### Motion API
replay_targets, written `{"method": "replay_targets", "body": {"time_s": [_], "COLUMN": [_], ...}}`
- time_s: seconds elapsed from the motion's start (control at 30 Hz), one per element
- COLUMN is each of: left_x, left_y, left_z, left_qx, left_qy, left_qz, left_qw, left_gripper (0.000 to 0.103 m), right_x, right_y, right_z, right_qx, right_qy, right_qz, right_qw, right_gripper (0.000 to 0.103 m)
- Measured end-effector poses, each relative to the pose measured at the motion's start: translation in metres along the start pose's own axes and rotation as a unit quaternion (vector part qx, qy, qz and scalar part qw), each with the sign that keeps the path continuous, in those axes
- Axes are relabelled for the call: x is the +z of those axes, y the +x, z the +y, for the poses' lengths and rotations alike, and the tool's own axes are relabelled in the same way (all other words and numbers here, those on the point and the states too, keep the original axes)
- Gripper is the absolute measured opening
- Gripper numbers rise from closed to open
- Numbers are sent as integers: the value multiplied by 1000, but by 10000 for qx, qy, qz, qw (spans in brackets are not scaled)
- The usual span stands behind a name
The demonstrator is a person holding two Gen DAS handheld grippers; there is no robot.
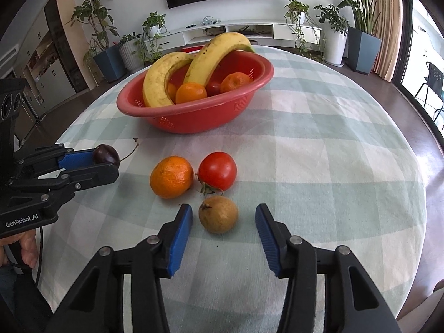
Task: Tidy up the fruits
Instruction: 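Grasp the dark plum with the left tool while the right tool grasps the brown kiwi, then carry the plum and kiwi over the red bowl with both tools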
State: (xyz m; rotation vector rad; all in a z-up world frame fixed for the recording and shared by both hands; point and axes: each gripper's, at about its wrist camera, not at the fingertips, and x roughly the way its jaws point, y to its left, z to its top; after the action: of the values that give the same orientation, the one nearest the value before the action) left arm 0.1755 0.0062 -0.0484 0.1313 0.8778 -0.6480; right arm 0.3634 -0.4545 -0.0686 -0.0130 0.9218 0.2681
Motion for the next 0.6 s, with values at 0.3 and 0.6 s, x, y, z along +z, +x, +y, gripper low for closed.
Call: {"method": "replay_targets", "body": {"time_s": [0.3,0.6], "left_x": [-1,-1], "left_y": [3,-2], "left_z": [-1,0], "left_qx": [6,-68], "left_qy": [-5,-83], "left_qz": [24,-57], "left_qw": [10000,9999], "left_gripper": [28,28], "right_x": [-5,-8], "right_y": [0,-19], "right_z": [13,4], "right_qx": [-193,-121], "right_qy": [-461,-292], "right_qz": [-54,-155], "right_qw": [9987,9994], "right_gripper": [31,31]}}
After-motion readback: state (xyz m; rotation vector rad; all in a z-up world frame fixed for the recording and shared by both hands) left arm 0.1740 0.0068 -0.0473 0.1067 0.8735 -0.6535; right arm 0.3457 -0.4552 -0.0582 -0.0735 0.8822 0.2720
